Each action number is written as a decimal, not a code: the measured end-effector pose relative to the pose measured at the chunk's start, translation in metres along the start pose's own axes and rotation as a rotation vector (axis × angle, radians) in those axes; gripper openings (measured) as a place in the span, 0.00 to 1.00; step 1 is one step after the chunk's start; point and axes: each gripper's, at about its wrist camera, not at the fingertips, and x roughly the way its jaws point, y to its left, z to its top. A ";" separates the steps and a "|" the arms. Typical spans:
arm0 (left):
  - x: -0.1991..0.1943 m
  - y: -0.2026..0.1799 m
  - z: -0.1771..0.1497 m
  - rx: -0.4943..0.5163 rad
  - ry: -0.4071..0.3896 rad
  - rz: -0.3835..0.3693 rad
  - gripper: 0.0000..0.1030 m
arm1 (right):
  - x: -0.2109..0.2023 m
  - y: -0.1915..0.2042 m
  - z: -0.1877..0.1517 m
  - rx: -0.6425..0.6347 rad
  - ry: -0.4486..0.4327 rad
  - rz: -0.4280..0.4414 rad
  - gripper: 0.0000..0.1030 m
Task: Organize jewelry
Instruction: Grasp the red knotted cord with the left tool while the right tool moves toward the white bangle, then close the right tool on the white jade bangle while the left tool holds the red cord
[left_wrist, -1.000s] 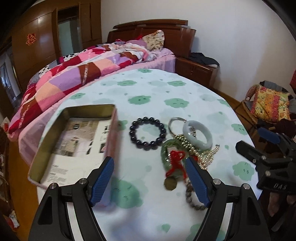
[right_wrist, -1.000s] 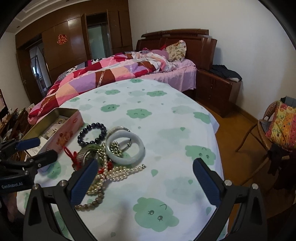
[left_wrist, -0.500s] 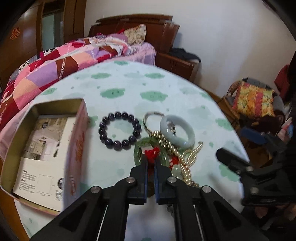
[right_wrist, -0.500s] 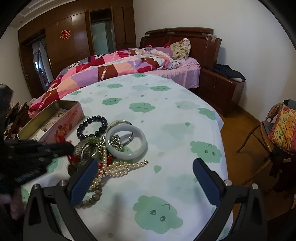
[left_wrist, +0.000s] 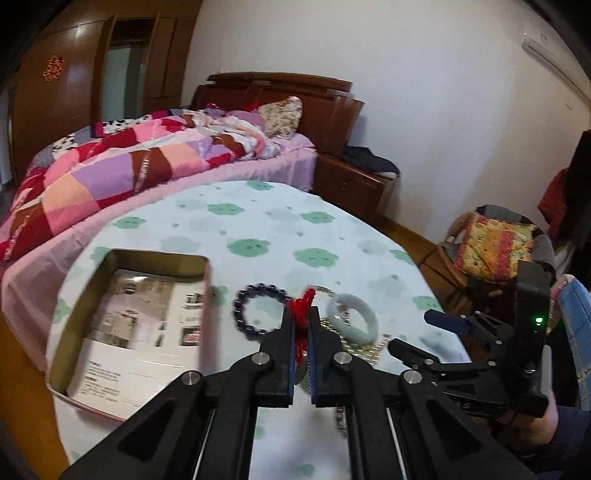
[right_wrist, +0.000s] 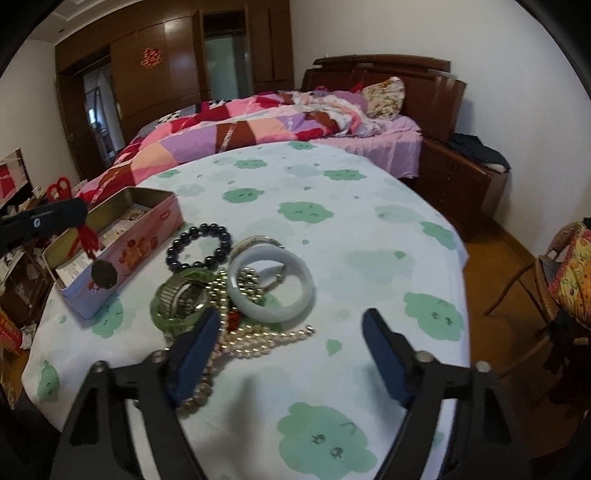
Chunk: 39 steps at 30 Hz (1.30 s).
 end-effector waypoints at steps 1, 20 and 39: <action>0.000 0.003 0.000 -0.008 -0.001 0.006 0.04 | 0.000 0.003 0.002 -0.009 0.002 0.017 0.69; 0.001 0.041 -0.003 -0.077 -0.008 0.091 0.04 | 0.042 0.000 0.029 -0.074 0.088 -0.052 0.35; 0.009 0.043 -0.008 -0.075 0.017 0.088 0.04 | 0.074 0.002 0.030 -0.169 0.176 -0.030 0.13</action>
